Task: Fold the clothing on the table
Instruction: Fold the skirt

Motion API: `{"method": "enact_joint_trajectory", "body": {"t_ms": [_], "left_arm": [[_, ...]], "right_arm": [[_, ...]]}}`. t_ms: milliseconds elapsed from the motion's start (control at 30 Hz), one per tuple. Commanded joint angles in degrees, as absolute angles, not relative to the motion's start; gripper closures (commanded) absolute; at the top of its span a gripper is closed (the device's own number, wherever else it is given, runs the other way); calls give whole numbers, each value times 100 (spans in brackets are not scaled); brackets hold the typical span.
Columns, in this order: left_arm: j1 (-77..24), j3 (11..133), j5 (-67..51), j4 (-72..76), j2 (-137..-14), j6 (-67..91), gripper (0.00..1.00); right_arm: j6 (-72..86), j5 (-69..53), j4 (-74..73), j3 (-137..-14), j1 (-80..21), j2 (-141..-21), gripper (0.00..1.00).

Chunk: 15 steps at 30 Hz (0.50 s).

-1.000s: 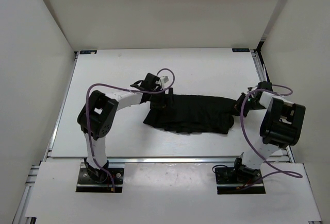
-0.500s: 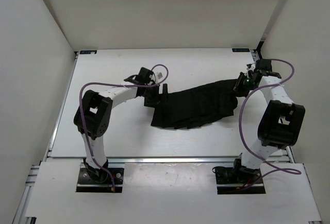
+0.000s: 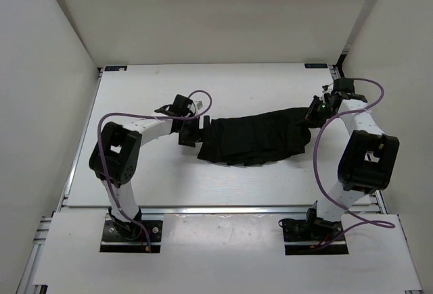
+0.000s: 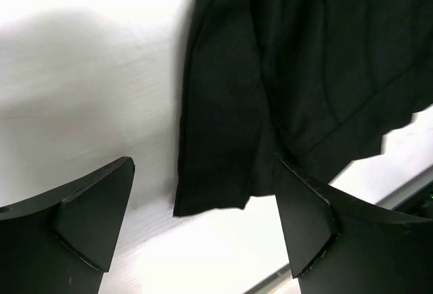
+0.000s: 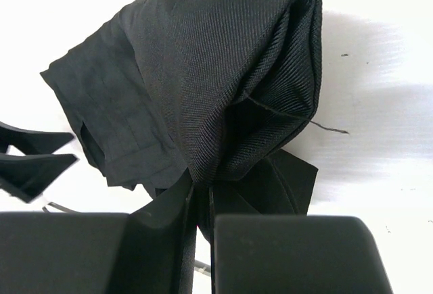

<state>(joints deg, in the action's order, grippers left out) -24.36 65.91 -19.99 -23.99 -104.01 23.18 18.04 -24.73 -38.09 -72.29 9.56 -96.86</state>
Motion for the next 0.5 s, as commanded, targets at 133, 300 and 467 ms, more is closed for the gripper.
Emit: {"method": "enact_joint_trajectory", "body": {"t_ms": [133, 300, 467], "left_arm": [[-2716, 6451, -1626, -2118, -10529, 2241, 20], [-2725, 6398, -1547, -2109, -10617, 2206, 51], [-2620, 6162, -1669, -1969, -10635, 2320, 100]], "right_arm": [[1863, -2549, -3867, -7251, 897, -9589, 100], [1898, -2558, -3841, -7181, 879, -9537, 100], [1916, -2575, -3849, -7120, 993, -9492, 100]]}}
